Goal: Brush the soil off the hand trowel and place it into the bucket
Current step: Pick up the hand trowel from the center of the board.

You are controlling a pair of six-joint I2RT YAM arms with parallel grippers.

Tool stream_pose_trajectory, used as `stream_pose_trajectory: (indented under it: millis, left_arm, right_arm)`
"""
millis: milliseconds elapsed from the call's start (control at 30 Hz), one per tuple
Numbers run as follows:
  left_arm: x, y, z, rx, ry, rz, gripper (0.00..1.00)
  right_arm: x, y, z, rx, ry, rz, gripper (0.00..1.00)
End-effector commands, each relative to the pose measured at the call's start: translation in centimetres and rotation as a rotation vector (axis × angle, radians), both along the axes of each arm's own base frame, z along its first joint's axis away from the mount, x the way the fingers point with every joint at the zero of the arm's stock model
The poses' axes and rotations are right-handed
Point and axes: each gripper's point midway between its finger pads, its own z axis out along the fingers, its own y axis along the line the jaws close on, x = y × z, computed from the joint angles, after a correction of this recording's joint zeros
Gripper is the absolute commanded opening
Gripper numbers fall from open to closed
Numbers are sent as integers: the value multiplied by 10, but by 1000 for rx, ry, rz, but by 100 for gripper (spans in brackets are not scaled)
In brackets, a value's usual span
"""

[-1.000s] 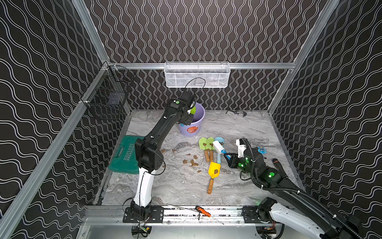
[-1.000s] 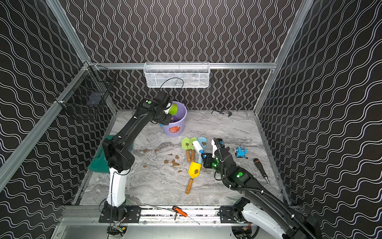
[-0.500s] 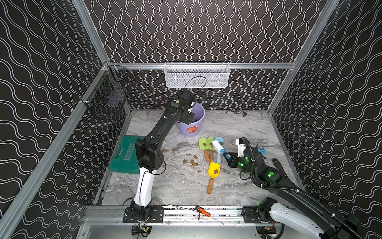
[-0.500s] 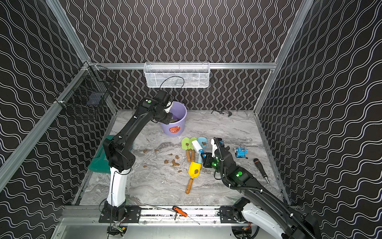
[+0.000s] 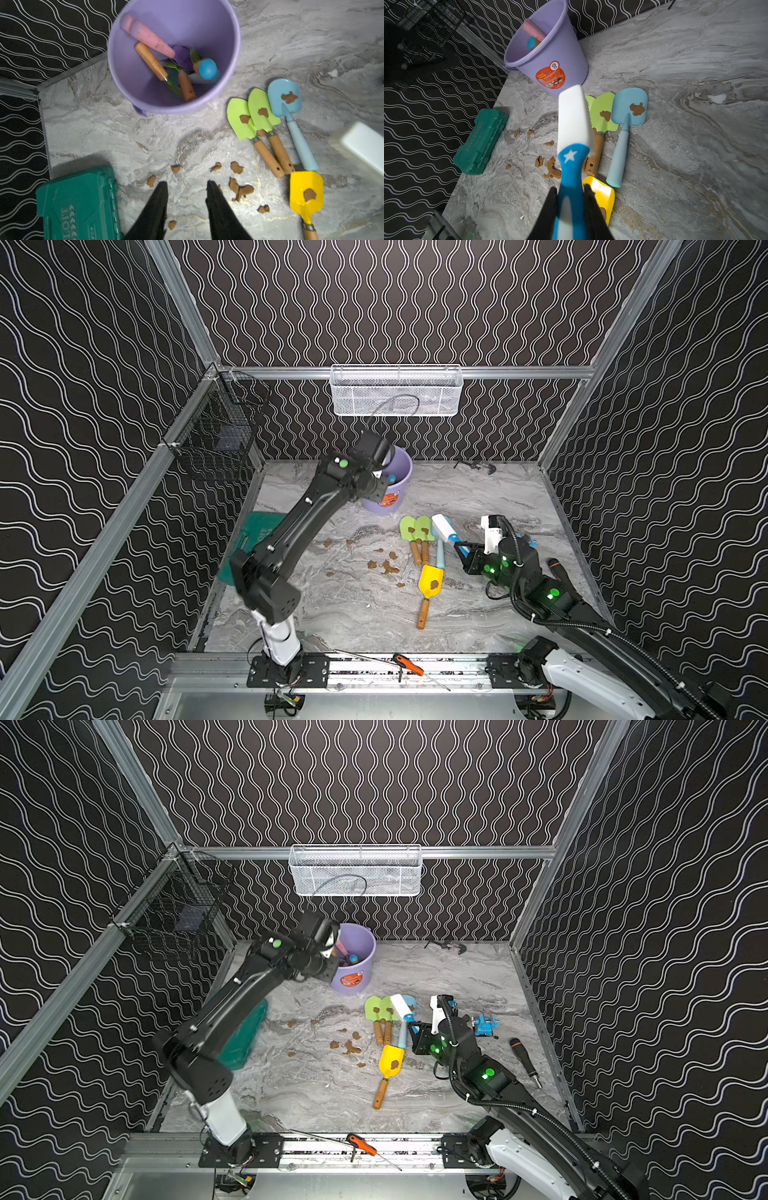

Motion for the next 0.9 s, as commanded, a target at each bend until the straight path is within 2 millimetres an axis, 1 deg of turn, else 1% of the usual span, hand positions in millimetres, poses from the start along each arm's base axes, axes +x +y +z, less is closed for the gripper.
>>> stream_pose_trajectory:
  millis: [0,67,133,200,267,333,433,533,633,733,867]
  left_arm:
    - [-28,-12,-3,-95,-41,48,37]
    - [-58,-20,-18,-141,-14,40,38]
    - [-88,-21,-34,-155,-2,57,38]
    - [-114,-23,-52,-173,52,41,38]
    - [-139,-32,-62,-207,57,-14,40]
    - [-165,-46,-75,-254,62,-80,46]
    - [-192,-64,-100,-271,108,-143,51]
    - [-215,-84,-122,-247,140,-221,55]
    - [-229,-100,-140,-210,164,-282,58]
    - [-235,-113,-154,-215,197,-319,61]
    - [-236,-119,-173,-170,234,-321,62]
  right_arm:
    - [-1,-15,-7,-30,8,-66,0]
    - [-4,-19,-8,-24,17,-76,0]
    - [-8,-20,-10,-11,20,-74,0]
    - [-11,-20,-14,-5,32,-65,0]
    - [-14,-19,-18,3,47,-56,0]
    - [-16,-18,-22,7,68,-52,0]
    - [-20,-17,-25,20,86,-46,0]
    - [-22,-18,-30,23,102,-51,0]
    - [-24,-19,-32,22,115,-53,0]
    - [-26,-21,-33,28,120,-57,0]
    - [-27,-22,-35,29,124,-61,0]
